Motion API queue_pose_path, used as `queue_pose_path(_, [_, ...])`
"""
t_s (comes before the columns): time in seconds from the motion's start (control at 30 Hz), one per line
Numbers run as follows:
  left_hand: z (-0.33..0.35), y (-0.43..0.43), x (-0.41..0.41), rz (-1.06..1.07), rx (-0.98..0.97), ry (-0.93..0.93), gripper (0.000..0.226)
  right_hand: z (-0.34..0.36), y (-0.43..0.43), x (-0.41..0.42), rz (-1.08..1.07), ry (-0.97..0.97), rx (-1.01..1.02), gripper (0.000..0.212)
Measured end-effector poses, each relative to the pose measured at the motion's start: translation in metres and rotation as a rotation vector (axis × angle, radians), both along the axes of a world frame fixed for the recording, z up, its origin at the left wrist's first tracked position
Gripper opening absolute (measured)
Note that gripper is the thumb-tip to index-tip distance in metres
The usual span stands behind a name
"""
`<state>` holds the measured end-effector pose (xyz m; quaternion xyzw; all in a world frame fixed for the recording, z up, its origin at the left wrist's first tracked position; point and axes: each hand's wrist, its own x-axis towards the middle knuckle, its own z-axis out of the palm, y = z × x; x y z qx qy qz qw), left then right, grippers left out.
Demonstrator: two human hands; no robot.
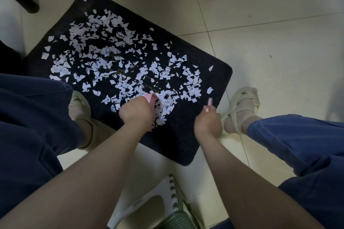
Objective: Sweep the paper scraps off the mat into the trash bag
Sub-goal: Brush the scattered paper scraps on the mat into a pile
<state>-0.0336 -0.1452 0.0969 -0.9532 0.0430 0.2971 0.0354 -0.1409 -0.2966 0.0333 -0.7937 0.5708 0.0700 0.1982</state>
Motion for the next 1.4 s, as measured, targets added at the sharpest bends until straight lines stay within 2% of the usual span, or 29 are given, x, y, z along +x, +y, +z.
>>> queue_pose_path(0.03, [0.000, 0.000, 0.000, 0.000, -0.002, 0.003, 0.027, -0.003, -0.007, 0.000, -0.030, 0.058, 0.048, 0.042])
queue_pose_path(0.1, [0.000, 0.000, 0.000, -0.002, -0.001, 0.010, 0.027, -0.009, -0.010, 0.001, 0.034, 0.048, 0.174, 0.043])
queue_pose_path(0.2, [0.000, 0.001, 0.001, 0.020, -0.010, 0.001, 0.034, -0.008, 0.011, 0.007, 0.258, -0.110, 0.275, 0.043])
queue_pose_path(0.27, [-0.001, 0.001, 0.002, 0.040, -0.018, -0.003, 0.039, -0.002, 0.025, 0.011, 0.321, -0.206, 0.297, 0.039])
queue_pose_path(0.37, [-0.003, 0.000, 0.002, 0.051, -0.013, -0.003, 0.035, 0.009, 0.028, 0.015, 0.219, -0.257, 0.154, 0.043])
queue_pose_path(0.47, [-0.002, 0.000, 0.001, 0.039, -0.011, 0.000, 0.028, 0.010, 0.006, 0.013, -0.012, -0.115, -0.053, 0.045])
queue_pose_path(0.57, [0.000, 0.000, 0.001, 0.036, -0.021, 0.000, 0.031, 0.001, -0.015, 0.012, -0.105, 0.039, 0.096, 0.046])
queue_pose_path(0.7, [0.002, 0.000, 0.003, 0.035, -0.023, 0.011, 0.030, -0.001, 0.008, 0.013, 0.249, -0.144, 0.269, 0.039])
queue_pose_path(0.77, [0.003, 0.003, 0.003, 0.049, -0.013, 0.020, 0.029, 0.004, 0.020, 0.015, 0.343, -0.219, 0.317, 0.035])
queue_pose_path(0.87, [0.007, 0.005, 0.005, 0.072, 0.023, -0.005, 0.025, 0.012, 0.022, 0.020, 0.284, -0.288, 0.206, 0.036])
queue_pose_path(0.97, [0.017, -0.001, 0.006, 0.050, 0.017, -0.041, 0.032, 0.019, 0.002, 0.020, 0.098, -0.190, -0.036, 0.043])
queue_pose_path(1.03, [0.022, -0.008, 0.008, 0.015, 0.009, -0.053, 0.035, 0.013, -0.017, 0.015, -0.048, -0.034, 0.004, 0.045])
queue_pose_path(1.1, [0.024, -0.015, 0.009, -0.009, 0.014, -0.050, 0.034, 0.005, -0.025, 0.013, -0.078, 0.027, 0.139, 0.048])
queue_pose_path(1.17, [0.024, -0.019, 0.008, -0.021, 0.016, -0.021, 0.031, -0.001, -0.016, 0.015, 0.056, -0.060, 0.264, 0.050])
queue_pose_path(1.23, [0.022, -0.022, 0.008, -0.033, 0.022, 0.003, 0.027, 0.003, -0.001, 0.019, 0.209, -0.142, 0.300, 0.049])
queue_pose_path(1.3, [0.019, -0.025, 0.010, -0.039, 0.016, 0.008, 0.025, 0.009, 0.007, 0.022, 0.227, -0.205, 0.281, 0.046])
queue_pose_path(1.4, [0.011, -0.029, 0.014, -0.026, -0.001, 0.008, 0.021, 0.012, -0.001, 0.022, 0.034, -0.219, 0.085, 0.051])
